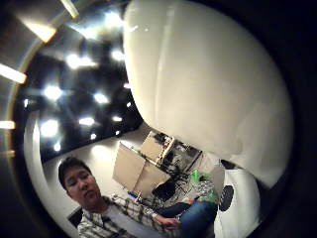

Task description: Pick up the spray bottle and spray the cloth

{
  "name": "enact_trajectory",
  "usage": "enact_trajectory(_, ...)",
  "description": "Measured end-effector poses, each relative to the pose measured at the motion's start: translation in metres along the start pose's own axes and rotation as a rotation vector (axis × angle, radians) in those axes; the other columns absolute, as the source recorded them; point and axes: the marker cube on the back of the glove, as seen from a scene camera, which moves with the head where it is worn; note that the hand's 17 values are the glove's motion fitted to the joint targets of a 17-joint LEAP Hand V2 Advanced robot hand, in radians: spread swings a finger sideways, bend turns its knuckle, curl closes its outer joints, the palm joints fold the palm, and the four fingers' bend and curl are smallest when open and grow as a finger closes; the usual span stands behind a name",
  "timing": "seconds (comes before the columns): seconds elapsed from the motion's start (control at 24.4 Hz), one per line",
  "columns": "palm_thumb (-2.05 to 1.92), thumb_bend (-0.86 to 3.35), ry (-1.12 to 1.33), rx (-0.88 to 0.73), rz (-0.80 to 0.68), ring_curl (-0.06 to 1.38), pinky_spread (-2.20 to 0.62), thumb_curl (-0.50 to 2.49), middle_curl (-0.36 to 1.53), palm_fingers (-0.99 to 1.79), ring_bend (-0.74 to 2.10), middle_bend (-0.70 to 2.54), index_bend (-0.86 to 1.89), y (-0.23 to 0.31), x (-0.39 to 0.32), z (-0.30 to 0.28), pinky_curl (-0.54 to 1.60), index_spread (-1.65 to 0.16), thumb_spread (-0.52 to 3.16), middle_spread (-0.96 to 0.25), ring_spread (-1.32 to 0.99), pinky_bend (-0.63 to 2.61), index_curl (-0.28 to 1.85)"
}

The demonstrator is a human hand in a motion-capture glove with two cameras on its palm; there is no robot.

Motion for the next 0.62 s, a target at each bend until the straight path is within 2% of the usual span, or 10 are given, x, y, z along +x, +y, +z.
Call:
enact_trajectory(0.33, 1.15, -0.03, -0.229, -0.202, -0.099, 0.5, -0.14, 0.76, 0.58, 1.15, 0.53, 0.42, 0.14, 0.045, -0.046, 0.11, 0.42, -0.29, 0.27, -0.18, -0.2, 0.54, 0.48)
enact_trajectory(0.62, 1.15, -0.03, -0.331, -0.349, -0.122, 0.49, -0.14, 0.75, 0.58, 1.14, 0.53, 0.42, 0.14, 0.063, -0.036, 0.206, 0.42, -0.29, 0.28, -0.18, -0.2, 0.54, 0.48)
